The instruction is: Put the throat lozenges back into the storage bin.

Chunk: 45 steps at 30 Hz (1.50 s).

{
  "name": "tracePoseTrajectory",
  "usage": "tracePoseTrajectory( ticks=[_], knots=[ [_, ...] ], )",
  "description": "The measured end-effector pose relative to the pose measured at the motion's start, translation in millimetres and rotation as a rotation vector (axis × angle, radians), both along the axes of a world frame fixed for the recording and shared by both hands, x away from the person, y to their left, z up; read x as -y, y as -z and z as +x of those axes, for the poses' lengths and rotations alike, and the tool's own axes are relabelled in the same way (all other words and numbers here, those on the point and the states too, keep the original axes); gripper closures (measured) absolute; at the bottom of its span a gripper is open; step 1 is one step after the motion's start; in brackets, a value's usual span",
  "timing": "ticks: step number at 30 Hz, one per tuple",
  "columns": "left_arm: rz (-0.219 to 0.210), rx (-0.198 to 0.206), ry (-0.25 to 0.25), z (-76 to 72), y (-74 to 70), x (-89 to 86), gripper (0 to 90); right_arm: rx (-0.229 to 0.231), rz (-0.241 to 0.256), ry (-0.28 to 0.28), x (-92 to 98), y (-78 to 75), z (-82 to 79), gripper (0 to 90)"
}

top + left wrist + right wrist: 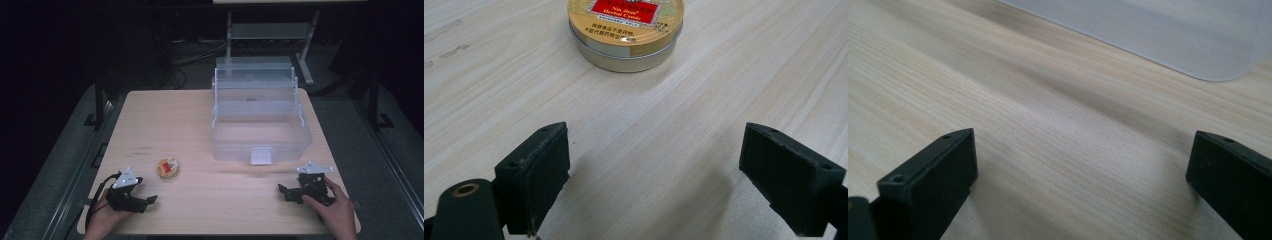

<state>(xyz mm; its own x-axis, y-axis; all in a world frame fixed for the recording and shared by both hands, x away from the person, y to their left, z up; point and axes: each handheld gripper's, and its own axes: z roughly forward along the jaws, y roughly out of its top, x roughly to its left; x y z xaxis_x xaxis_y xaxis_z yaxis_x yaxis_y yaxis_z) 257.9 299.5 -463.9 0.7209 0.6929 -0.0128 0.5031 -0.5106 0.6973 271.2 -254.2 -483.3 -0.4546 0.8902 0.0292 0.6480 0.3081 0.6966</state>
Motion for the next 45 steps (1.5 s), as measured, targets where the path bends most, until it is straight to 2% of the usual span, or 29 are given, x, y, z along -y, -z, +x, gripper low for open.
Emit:
tracePoseTrajectory(
  ticks=[27,45],
  knots=[
    [0.006,0.001,-0.001,6.9,-13.4,2.5,12.5,0.0,0.0,0.0,0.0,0.0,0.0,0.0],
    [0.001,0.022,0.0,15.9,-28.8,6.9,12.5,0.0,0.0,0.0,0.0,0.0,0.0,0.0]
  ],
)
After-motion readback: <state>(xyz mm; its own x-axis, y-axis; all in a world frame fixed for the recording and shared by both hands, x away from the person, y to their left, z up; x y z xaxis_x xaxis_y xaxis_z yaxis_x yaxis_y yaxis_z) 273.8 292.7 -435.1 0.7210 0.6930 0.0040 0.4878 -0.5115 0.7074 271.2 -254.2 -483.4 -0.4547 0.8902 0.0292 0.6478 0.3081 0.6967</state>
